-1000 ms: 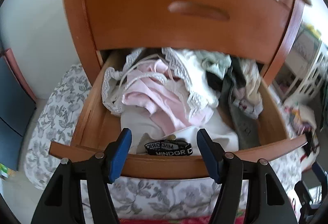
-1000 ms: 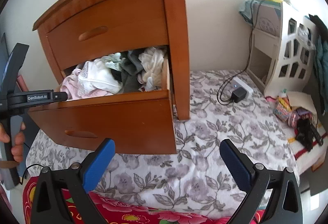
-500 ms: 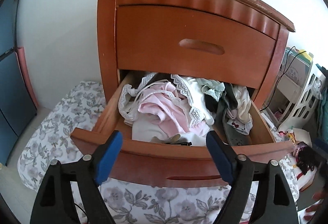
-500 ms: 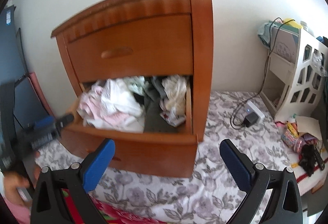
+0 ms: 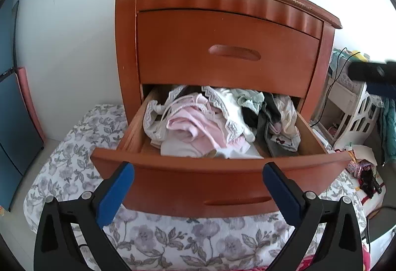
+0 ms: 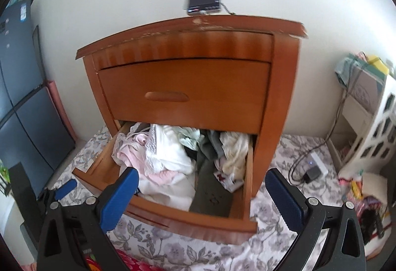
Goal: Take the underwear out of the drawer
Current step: 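Release the drawer edge and back the left tool away, then reach the right gripper into the drawer and grasp the cream cloth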
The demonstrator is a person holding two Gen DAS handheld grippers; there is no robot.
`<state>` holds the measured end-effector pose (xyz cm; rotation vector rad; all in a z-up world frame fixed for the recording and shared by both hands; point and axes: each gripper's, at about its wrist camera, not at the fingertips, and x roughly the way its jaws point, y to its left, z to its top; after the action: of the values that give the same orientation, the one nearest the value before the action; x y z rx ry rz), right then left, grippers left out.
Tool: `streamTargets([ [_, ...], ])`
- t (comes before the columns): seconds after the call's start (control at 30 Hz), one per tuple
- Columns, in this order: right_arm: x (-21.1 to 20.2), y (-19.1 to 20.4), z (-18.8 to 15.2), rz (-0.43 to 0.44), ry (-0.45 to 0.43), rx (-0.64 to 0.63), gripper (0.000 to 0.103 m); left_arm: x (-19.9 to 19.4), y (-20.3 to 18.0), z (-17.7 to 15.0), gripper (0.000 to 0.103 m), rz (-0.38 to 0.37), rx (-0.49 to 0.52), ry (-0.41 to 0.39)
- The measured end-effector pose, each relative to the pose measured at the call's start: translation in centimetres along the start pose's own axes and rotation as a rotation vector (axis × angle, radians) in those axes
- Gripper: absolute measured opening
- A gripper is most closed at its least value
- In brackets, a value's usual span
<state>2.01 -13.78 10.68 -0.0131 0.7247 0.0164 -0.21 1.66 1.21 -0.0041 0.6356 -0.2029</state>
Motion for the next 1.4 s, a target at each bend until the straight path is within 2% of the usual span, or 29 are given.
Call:
streamTargets([
  [0.1, 1.3, 1.0, 0.6, 0.011, 0.031, -0.023, 0.103, 0.1, 0.3, -0.3, 0.103, -0.022, -0.006, 0.01],
  [0.2, 2.9, 2.4, 0.6, 0.012, 0.061, -0.065, 0.103, -0.1, 0.6, -0.1, 0.103, -0.012, -0.022, -0.024],
  [0.3, 4.6, 3.4, 0.8, 0.028, 0.088, -0.072, 0.103, 0.0, 1.4, 0.0, 0.103, -0.021, -0.057, -0.023],
  [0.43, 6.8, 4.9, 1.3, 0.021, 0.109, -0.115, 0.103, 0.3, 2.7, 0.4, 0.103, 0.029, -0.085, -0.026],
  [0.53, 8.7, 6.1, 1.6, 0.032, 0.151, -0.152, 0.103, 0.4, 3.4, 1.1, 0.103, 0.049, -0.054, -0.043],
  [0.6, 10.2, 6.9, 1.8, 0.07, 0.196, -0.16, 0.103, 0.5, 3.7, 1.7, 0.103, 0.066, -0.022, -0.056],
  [0.73, 12.1, 7.5, 2.4, 0.097, 0.235, -0.157, 0.103, 1.6, 4.7, 2.7, 0.103, 0.04, 0.038, -0.037],
  [0.83, 13.4, 6.9, 3.1, 0.111, 0.274, -0.105, 0.103, 2.6, 5.6, 3.0, 0.103, 0.017, 0.045, 0.004],
  [0.9, 14.1, 6.5, 3.5, 0.083, 0.302, -0.083, 0.103, 3.0, 5.9, 3.3, 0.103, 0.022, 0.048, 0.024],
  [1.0, 15.2, 6.0, 3.8, 0.132, 0.341, -0.068, 0.103, 3.3, 6.1, 4.3, 0.103, -0.007, 0.046, 0.044],
  [1.17, 15.8, 4.4, 4.4, 0.123, 0.367, -0.03, 0.103, 2.7, 5.9, 6.4, 0.103, -0.06, 0.012, 0.006],
  [1.27, 15.7, 2.7, 4.8, 0.08, 0.359, -0.034, 0.103, 3.0, 6.0, 6.0, 0.103, -0.106, -0.015, -0.001],
  [1.33, 15.7, 1.2, 4.9, 0.054, 0.348, -0.006, 0.103, 3.5, 5.8, 5.7, 0.103, -0.068, -0.004, 0.004],
  [1.4, 16.0, -0.2, 4.8, 0.017, 0.36, 0.031, 0.103, 3.7, 5.6, 5.3, 0.103, -0.063, 0.012, 0.005],
])
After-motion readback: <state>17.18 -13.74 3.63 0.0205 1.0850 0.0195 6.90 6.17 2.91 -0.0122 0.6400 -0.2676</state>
